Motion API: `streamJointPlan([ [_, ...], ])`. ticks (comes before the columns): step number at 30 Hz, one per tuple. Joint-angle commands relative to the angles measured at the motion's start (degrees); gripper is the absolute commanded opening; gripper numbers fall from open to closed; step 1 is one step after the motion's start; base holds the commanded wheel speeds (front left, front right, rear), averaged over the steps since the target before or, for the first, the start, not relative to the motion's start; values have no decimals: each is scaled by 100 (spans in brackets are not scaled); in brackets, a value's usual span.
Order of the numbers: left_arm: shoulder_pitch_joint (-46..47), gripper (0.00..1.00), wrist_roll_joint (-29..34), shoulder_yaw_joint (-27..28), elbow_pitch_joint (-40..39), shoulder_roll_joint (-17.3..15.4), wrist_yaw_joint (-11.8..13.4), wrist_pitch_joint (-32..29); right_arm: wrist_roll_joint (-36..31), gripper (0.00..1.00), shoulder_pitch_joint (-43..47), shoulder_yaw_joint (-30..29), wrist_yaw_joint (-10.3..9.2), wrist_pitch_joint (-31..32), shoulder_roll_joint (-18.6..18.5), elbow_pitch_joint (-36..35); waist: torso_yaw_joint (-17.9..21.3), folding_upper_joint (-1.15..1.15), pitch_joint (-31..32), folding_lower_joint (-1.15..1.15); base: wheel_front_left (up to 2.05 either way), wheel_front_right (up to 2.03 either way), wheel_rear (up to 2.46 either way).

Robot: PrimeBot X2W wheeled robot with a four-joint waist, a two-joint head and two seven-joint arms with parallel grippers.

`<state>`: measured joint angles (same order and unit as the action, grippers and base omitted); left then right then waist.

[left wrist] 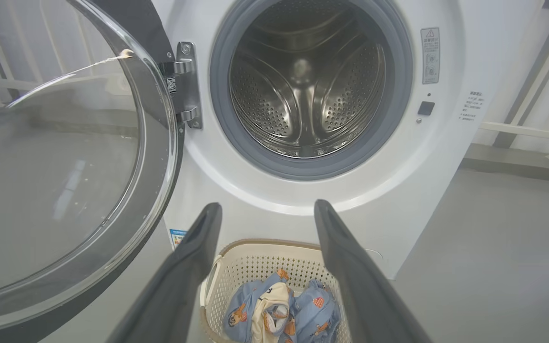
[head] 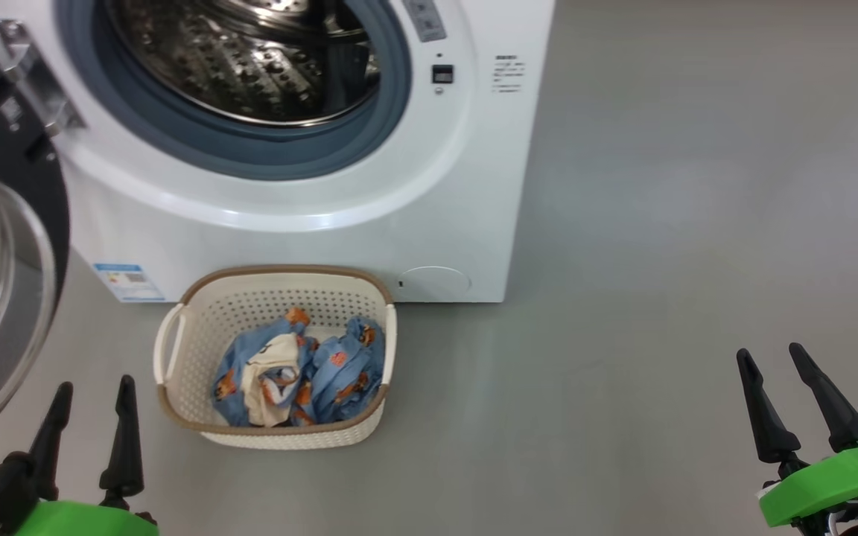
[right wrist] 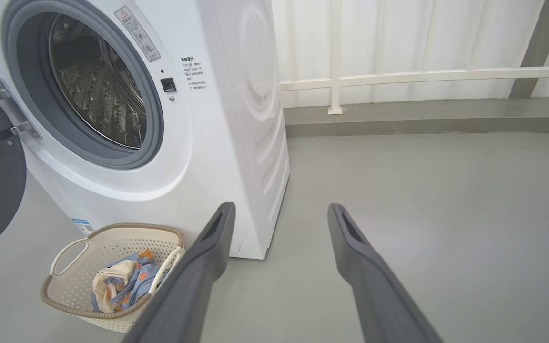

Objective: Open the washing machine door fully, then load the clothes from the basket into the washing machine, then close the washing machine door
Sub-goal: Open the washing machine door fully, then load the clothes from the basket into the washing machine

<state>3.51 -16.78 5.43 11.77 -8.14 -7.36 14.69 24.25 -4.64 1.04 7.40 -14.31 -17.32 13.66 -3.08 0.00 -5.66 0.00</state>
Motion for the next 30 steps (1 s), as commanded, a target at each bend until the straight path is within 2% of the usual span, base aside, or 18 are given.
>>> streamJointPlan([
  [1, 61, 100, -67, 161, -168, -180, -13, 30, -51, 100, 36, 83, 9, -69, -82, -142, 209, 0, 14, 0, 0, 0, 0],
  [12, -40, 100, -254, -33, -227, -251, -13, 30, -50, 100, 161, -20, 9, -69, -49, -155, 599, 0, 78, 0, 0, 0, 0],
  [30, -16, 100, -488, -61, -218, -289, -13, 30, -79, 100, 159, -58, 9, -69, 2, -190, 602, 0, 7, 0, 1, -3, 2],
])
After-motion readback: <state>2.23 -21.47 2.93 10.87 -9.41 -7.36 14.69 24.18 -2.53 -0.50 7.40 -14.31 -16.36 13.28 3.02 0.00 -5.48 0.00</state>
